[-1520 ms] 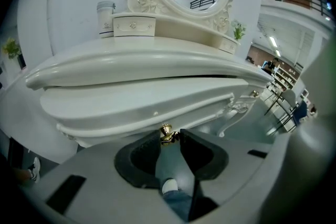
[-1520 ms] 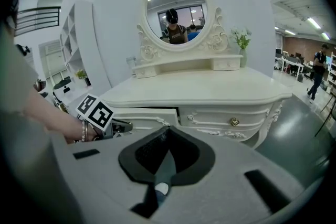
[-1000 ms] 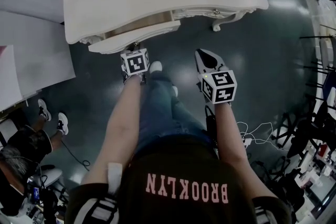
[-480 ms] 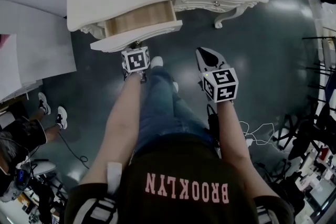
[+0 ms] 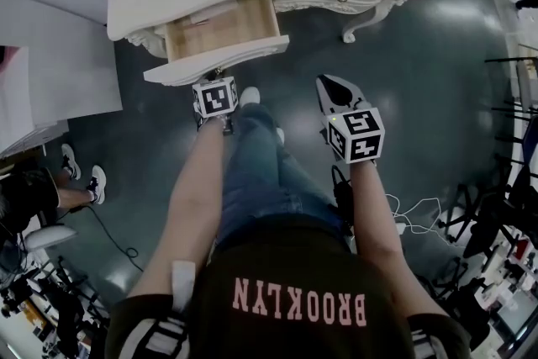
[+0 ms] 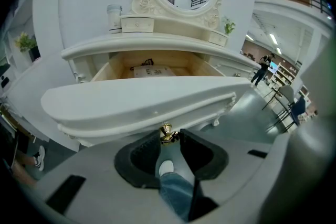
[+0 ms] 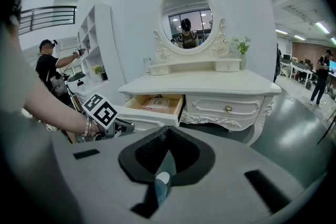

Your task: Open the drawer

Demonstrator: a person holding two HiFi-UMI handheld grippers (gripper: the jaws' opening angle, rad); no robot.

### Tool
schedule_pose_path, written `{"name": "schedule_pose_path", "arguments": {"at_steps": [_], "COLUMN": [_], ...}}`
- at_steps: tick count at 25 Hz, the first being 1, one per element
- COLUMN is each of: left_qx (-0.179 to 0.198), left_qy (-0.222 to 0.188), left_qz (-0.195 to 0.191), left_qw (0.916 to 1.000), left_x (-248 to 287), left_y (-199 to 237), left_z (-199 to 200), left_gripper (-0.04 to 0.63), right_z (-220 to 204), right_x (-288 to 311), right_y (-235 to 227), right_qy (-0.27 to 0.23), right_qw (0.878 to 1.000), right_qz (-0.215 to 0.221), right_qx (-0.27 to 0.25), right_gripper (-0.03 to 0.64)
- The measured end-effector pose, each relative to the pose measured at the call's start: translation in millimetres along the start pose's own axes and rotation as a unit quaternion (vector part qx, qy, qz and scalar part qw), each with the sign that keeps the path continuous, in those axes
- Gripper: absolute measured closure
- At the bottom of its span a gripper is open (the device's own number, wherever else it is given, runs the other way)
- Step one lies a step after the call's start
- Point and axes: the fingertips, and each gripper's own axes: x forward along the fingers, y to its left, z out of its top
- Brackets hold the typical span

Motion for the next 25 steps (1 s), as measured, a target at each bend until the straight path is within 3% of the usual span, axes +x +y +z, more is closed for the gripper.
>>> {"name": "schedule_pose_path", "arguments": {"at_steps": [11, 25], "left_qx": [0.003, 0.003], "left_qy": [0.008, 0.014], "left_qz": [0.001, -0.004], "left_qw": [1.0, 0.9999], "left_x": [-15, -17], "left_y": [-8, -10], "left_z": [-23, -25], "left_gripper": [0.482, 0.482], "right_z": [-18, -39], "right_x": [-16, -19], "right_y": [10, 28], "right_qy": [0.003, 0.007], "right_qw": [1.0, 0.999], "right_qz": [0.011, 0.019], "right_qx": [0.009, 0.026], "right_gripper": [0.62, 0.62]}}
